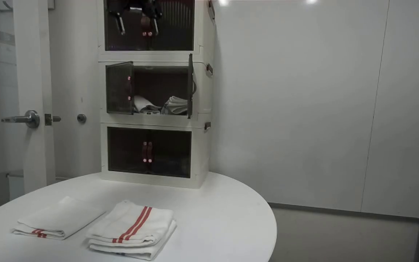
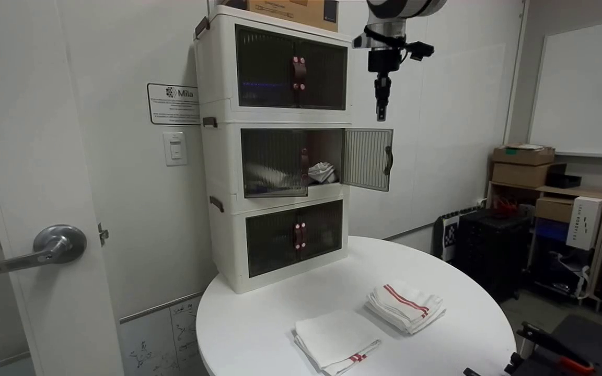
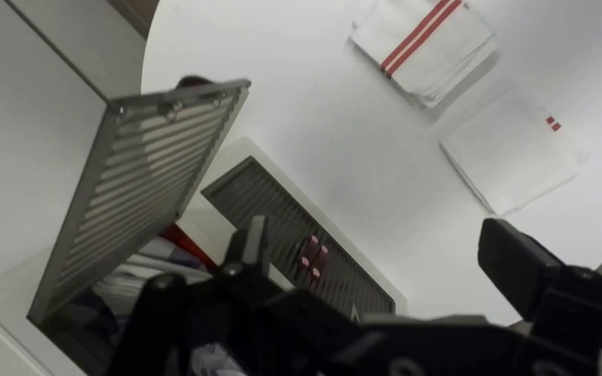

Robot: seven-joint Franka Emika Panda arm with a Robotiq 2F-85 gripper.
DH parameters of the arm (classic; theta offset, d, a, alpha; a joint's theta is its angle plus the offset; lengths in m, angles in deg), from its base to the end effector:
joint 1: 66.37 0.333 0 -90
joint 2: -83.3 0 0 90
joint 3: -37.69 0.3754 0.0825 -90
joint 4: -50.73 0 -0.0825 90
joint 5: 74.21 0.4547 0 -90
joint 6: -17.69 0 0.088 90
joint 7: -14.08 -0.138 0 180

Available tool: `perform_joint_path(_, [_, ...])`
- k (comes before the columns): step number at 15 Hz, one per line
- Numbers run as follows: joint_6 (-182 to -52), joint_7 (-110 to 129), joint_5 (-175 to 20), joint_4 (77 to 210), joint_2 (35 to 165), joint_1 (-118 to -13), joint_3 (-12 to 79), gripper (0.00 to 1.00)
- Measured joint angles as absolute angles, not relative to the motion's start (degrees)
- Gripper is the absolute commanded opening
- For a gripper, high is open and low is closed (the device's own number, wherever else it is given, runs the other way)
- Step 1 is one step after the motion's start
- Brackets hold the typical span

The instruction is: Open the cabinet's left door fully

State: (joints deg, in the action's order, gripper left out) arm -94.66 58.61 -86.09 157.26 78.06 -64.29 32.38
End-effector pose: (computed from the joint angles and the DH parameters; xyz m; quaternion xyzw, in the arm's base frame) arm 0.6211 -0.0564 0.5893 0.9163 0.3771 0.0492 0.1255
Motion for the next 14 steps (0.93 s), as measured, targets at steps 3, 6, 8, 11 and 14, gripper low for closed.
perform_joint_path(3, [-100.08, 63.61, -83.28, 153.03, 84.78, -64.5, 33.23, 1.0])
perform_joint_path(6, [-102.61, 67.92, -81.24, 148.77, 90.38, -65.07, 34.62, 1.0])
perform_joint_path(8, [-102.94, 70.22, -80.29, 145.99, 93.16, -65.54, 35.81, 1.0])
perform_joint_path(11, [-102.91, 72.99, -78.85, 142.37, 95.94, -66.15, 37.72, 1.0])
perform_joint_path(14, [-102.73, 75.1, -77.59, 139.57, 97.59, -66.21, 39.62, 1.0])
